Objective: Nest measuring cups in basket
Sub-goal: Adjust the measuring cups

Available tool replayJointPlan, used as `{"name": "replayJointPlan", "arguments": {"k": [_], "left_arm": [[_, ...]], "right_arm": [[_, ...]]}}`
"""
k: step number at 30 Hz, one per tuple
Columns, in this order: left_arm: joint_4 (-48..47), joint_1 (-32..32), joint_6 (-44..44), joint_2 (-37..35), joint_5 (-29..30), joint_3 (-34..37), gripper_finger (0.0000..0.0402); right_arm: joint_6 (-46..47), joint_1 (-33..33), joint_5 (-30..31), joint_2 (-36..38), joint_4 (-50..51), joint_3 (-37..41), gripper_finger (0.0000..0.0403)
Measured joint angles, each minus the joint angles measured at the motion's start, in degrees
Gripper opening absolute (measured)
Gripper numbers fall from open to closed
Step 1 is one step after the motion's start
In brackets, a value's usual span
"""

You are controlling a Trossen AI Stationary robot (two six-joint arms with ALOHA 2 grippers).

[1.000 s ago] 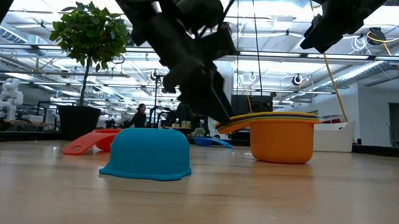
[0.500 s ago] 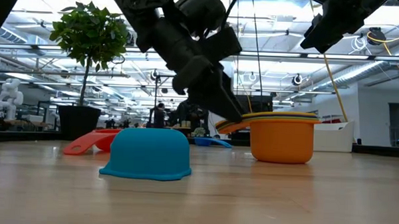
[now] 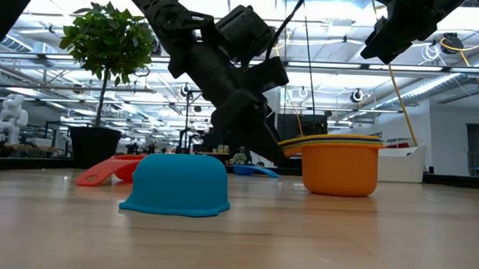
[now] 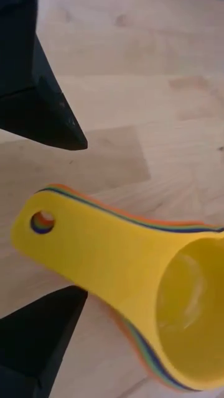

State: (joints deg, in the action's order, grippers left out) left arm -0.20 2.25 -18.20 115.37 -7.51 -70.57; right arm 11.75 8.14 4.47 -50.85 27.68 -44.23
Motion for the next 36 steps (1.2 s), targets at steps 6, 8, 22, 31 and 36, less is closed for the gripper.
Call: {"name": "replayJointPlan", "arguments": {"k": [6,8,22,31,36], "left_arm": [[0.36,-0.01,-0.29,0.28,-0.02,-0.04,0.0376],[0.2,-0.03,-0.79,0.28,-0.02,-0.04,0.0376],[-0.29,-0.62,-2.32,0.28,-0.05,-0.04,0.0239],[-2.16,-0.68,1.65,0.28,-0.13,-0.04,0.016],[-5.73,-1.14,4.69,-0.24,-0.05,-0.04,0.015]], "right_arm": [[-0.28,0.0,0.0,-0.01,0.02,0.0,0.0],[-0.42,0.0,0.0,-0.02,0.01,0.0,0.0],[-0.42,-0.02,-0.02,-0.02,0.02,0.0,0.0],[-1.24,0.0,-0.04,-0.02,0.02,0.0,0.0],[-3.52,-0.01,-0.04,-0.02,-0.01,0.0,0.0]]}}
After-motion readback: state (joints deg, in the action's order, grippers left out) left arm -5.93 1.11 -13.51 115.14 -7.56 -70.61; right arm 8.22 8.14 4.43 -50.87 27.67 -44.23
